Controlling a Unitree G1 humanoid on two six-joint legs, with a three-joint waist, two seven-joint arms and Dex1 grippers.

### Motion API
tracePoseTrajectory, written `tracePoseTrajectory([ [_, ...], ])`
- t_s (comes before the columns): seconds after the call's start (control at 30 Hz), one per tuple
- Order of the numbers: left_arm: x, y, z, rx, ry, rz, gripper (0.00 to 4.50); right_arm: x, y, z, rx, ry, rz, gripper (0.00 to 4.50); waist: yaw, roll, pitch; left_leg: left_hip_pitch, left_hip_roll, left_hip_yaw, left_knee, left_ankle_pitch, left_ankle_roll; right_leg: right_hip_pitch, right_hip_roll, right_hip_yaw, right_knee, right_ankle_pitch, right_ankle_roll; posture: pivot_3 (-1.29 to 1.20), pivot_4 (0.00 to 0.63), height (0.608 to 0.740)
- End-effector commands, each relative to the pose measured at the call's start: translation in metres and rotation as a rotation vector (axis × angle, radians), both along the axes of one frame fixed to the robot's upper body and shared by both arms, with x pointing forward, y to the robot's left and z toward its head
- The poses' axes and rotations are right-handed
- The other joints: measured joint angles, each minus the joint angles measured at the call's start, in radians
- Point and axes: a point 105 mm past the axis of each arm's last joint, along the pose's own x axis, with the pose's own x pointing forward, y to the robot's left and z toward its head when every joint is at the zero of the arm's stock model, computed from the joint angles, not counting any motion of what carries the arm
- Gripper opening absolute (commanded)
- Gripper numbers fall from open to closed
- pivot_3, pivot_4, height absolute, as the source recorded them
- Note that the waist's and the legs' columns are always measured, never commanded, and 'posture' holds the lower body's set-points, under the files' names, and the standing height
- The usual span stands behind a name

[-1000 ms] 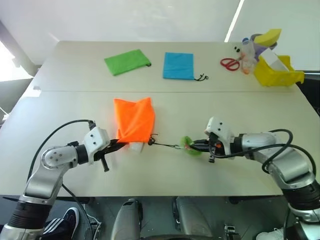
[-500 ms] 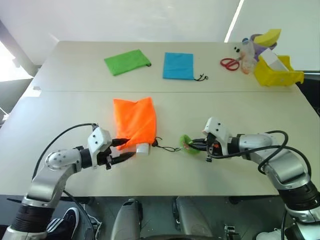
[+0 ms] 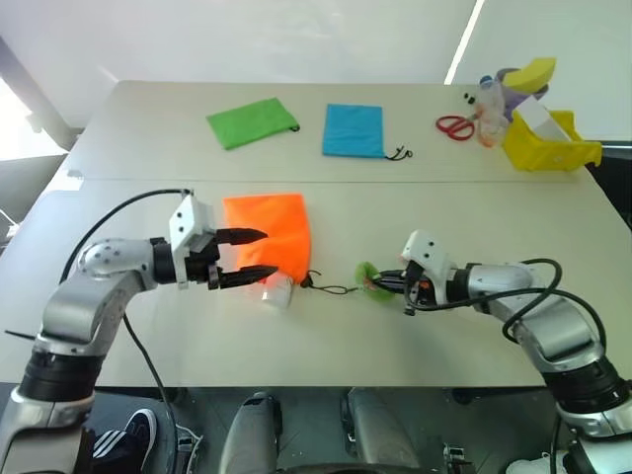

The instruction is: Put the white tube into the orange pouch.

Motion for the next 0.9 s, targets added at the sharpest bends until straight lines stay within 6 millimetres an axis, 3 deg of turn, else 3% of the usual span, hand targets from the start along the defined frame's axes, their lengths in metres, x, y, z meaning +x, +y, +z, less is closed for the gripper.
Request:
tracePoseTrajectory([
  [0.03, 0.005, 0.007, -0.001, 0.030, -0.012, -0.002, 3.36, 0.004, 0.000, 0.006, -0.009, -0.056, -0.008, 0.00, -0.003, 0.000, 0.000, 0.000, 0.000, 0.000, 0.000, 0.000, 0.000, 0.000, 0.000, 0.000, 0.000, 0.000, 0.000, 0.00, 0.150, 0.740],
  [0.47, -0.007, 0.029, -0.029, 0.057, 0.033, 0.056, 3.36, 0.009, 0.001, 0.022, 0.040, -0.104, -0.005, 0.00, -0.001, 0.000, 0.000, 0.000, 0.000, 0.000, 0.000, 0.000, 0.000, 0.000, 0.000, 0.000, 0.000, 0.000, 0.000, 0.00, 0.150, 0.740],
  [0.57, -0.014, 0.029, -0.040, 0.065, 0.028, 0.073, 3.42, 0.003, 0.005, 0.019, 0.061, -0.057, 0.027, 1.07, 0.000, 0.000, 0.000, 0.000, 0.000, 0.000, 0.000, 0.000, 0.000, 0.000, -0.001, 0.000, 0.000, 0.000, 0.000, 0.00, 0.150, 0.740],
  [0.67, -0.017, 0.026, -0.044, 0.055, -0.001, 0.100, 3.42, 0.004, 0.003, 0.020, 0.044, -0.070, 0.023, 2.55, 0.002, 0.000, 0.000, 0.000, 0.000, 0.000, 0.000, 0.000, 0.000, 0.000, -0.001, 0.000, 0.000, 0.000, 0.000, 0.00, 0.150, 0.740],
  [0.9, -0.003, 0.026, -0.043, 0.060, -0.189, 0.205, 3.42, 0.029, 0.002, 0.052, 0.095, -0.248, -0.025, 2.55, 0.005, 0.000, 0.000, 0.000, 0.000, 0.001, 0.001, 0.001, 0.001, 0.000, -0.002, 0.000, 0.000, 0.002, -0.001, 0.00, 0.150, 0.740],
])
